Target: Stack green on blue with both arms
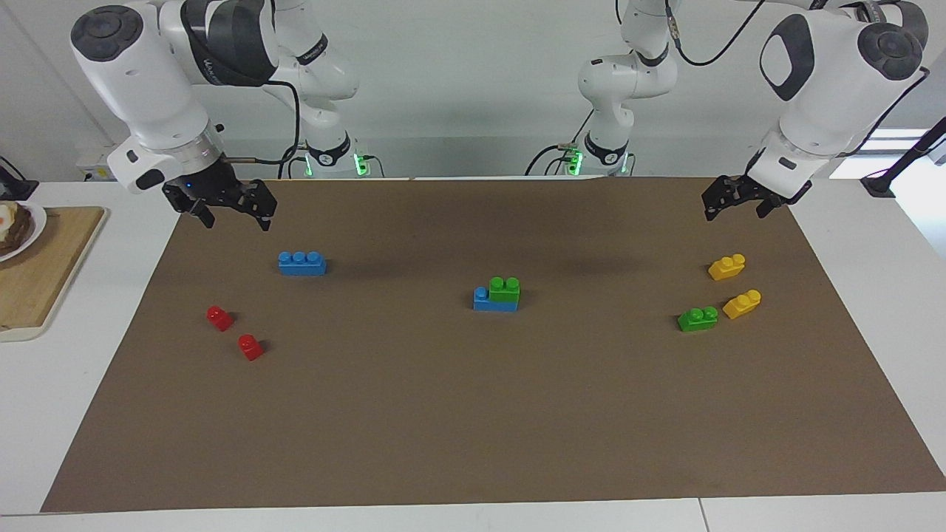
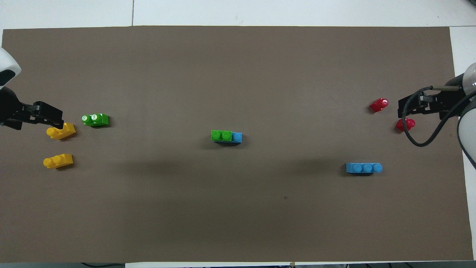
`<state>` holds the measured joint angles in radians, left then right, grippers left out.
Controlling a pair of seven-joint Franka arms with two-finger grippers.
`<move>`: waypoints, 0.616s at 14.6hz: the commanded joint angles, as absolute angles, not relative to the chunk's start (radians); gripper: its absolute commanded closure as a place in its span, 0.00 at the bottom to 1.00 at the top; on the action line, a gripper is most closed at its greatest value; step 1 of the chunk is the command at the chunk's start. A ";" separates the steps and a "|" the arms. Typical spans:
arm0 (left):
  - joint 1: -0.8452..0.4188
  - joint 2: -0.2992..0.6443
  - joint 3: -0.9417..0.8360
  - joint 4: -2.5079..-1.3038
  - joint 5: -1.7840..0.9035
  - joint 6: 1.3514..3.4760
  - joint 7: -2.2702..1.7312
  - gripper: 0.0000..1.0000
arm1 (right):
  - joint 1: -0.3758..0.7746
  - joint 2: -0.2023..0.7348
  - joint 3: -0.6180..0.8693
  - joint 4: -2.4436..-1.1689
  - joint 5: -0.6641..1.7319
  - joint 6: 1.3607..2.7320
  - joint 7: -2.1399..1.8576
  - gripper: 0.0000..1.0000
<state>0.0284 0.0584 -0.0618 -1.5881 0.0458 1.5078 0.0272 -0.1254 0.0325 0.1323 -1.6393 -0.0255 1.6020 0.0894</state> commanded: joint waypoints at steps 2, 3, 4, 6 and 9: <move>0.020 0.052 -0.061 -1.562 0.061 1.451 0.044 0.00 | -0.140 0.031 0.143 -1.629 -0.032 1.594 0.078 0.00; 0.018 0.051 -0.060 -1.559 0.061 1.436 0.043 0.00 | -0.140 0.031 0.143 -1.629 -0.032 1.594 0.078 0.00; 0.020 0.048 -0.063 -1.560 0.061 1.431 0.043 0.00 | -0.140 0.029 0.143 -1.631 -0.032 1.594 0.080 0.00; 0.020 0.022 -0.063 -1.574 0.061 1.443 0.043 0.00 | -0.141 0.031 0.143 -1.629 -0.031 1.595 0.084 0.00; 0.020 0.018 -0.061 -1.575 0.060 1.447 0.037 0.00 | -0.141 0.029 0.143 -1.631 -0.029 1.595 0.097 0.00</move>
